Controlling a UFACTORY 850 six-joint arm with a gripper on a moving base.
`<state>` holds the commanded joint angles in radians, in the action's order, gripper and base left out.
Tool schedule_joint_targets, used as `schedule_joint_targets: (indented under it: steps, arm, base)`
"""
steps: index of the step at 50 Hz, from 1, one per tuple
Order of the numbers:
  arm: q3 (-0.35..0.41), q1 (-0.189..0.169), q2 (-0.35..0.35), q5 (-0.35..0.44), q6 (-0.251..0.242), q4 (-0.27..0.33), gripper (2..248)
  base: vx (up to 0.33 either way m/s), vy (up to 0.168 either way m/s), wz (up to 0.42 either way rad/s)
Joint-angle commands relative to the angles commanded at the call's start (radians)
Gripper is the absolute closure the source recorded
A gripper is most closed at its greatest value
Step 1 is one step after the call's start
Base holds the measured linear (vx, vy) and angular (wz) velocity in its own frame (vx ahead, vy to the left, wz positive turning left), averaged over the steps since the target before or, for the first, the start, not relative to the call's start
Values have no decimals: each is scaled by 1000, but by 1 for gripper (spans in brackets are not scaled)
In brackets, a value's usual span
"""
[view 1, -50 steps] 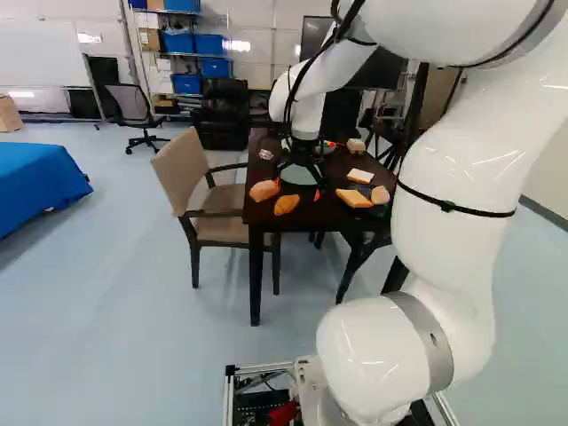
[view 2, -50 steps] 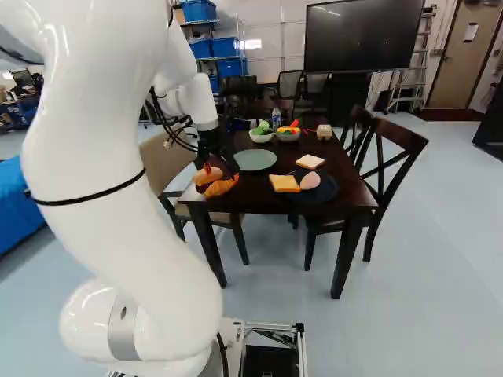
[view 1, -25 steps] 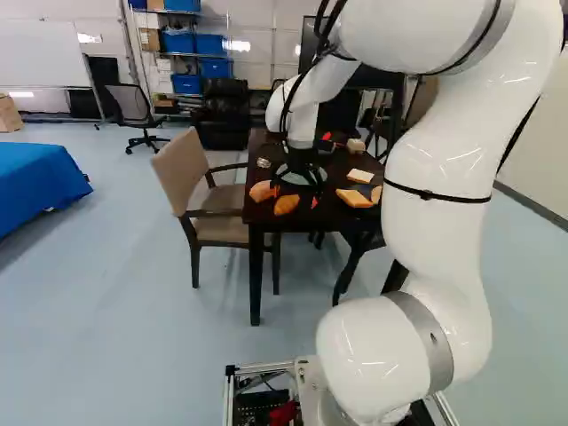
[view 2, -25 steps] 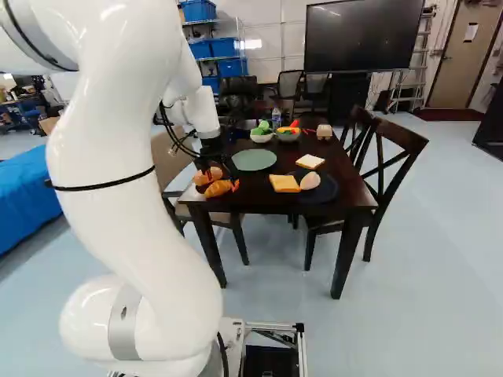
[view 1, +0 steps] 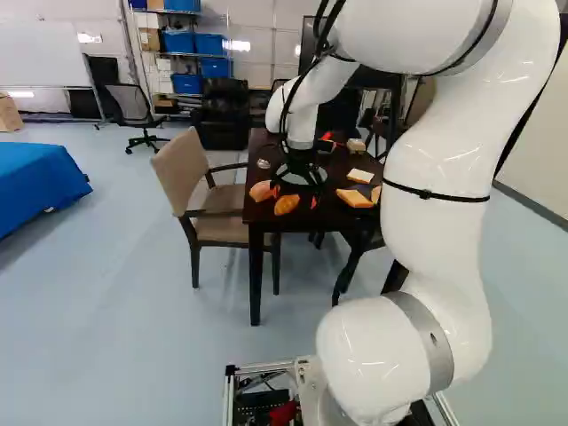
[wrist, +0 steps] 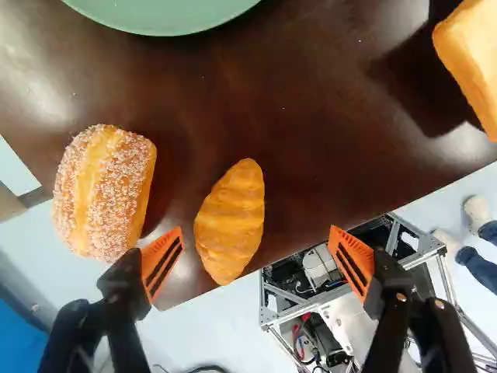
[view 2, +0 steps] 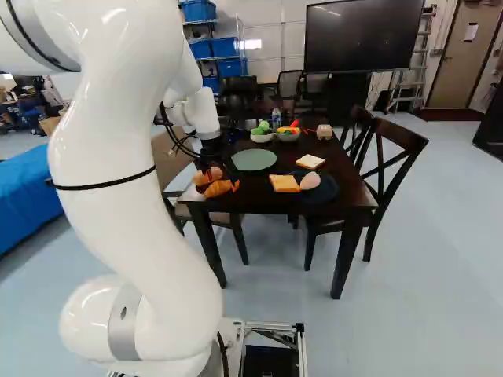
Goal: Move the croissant to the empty plate
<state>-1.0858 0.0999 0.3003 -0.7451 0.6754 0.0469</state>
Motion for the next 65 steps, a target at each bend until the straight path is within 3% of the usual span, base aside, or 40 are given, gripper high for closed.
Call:
schedule_joint_targets:
  steps: [31,32,42,43,47,48,58,59,63,65]
  arm:
    - [0,0,0,-1,0,0,5]
    - [0,0,0,-1,0,0,18]
    - [0,0,0,-1,0,0,30]
    - [0,0,0,-1,0,0,43]
    - [0,0,0,-1,0,0,43]
    - [0,0,0,0,0,0,55]
    - [0,0,0,10,0,0,67]
    - [0,0,0,10,0,0,79]
    - [0,0,0,10,0,0,79]
    - [0,0,0,10,0,0,91]
  base:
    - [0,0,0]
    - [0,0,0]
    - [0,0,0]
    - [0,0,0]
    - [0,0,0]
    - [0,0,0]
    - [0,0,0]
    - [0,0,0]
    - [0,0,0]
    - [0,0,0]
